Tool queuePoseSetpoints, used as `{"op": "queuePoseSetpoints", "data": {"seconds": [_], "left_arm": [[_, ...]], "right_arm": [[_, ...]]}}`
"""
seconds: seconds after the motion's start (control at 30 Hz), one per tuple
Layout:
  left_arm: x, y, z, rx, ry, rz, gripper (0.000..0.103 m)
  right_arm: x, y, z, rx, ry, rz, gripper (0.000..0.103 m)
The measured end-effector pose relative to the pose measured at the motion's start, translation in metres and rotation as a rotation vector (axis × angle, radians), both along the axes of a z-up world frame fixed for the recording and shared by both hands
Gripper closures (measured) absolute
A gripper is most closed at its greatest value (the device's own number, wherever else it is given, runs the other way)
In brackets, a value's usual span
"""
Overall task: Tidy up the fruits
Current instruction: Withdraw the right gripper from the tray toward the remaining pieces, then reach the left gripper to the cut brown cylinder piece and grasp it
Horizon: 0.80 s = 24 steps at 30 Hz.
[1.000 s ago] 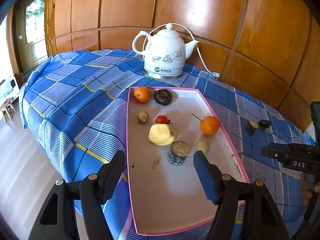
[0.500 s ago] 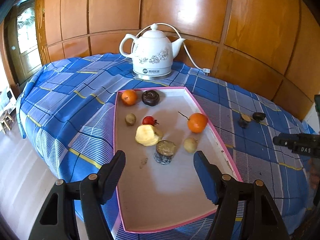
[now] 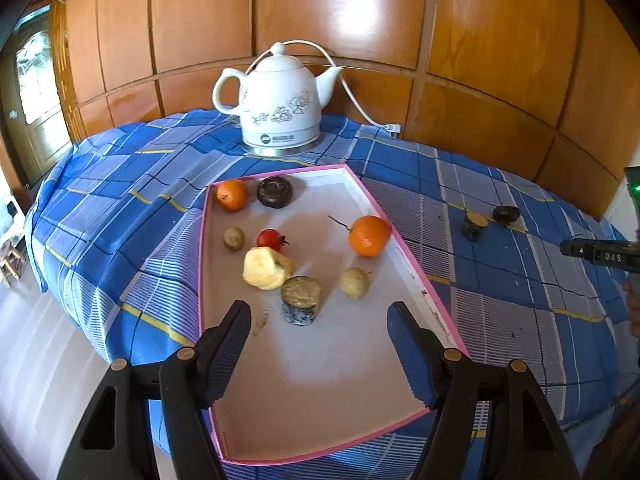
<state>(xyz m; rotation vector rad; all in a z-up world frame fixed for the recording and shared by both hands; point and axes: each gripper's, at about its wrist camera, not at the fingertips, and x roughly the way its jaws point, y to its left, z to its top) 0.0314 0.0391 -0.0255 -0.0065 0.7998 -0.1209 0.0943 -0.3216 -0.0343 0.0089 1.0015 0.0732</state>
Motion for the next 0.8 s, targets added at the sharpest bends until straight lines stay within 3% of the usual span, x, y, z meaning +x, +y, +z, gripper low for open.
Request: {"op": "queuePoseSetpoints", "data": {"seconds": [0.53, 0.8], "left_arm": [[0.016, -0.053, 0.0, 0.024, 0.038, -0.131, 0.032], [0.054, -0.104, 0.008, 0.007, 0.076, -0.238, 0.032]], "right_arm": [[0.007, -0.052, -0.014, 0.09, 0.047, -0.214, 0.061], [0.004, -0.065, -0.009, 0.151, 0.029, -0.273, 0.061]]}}
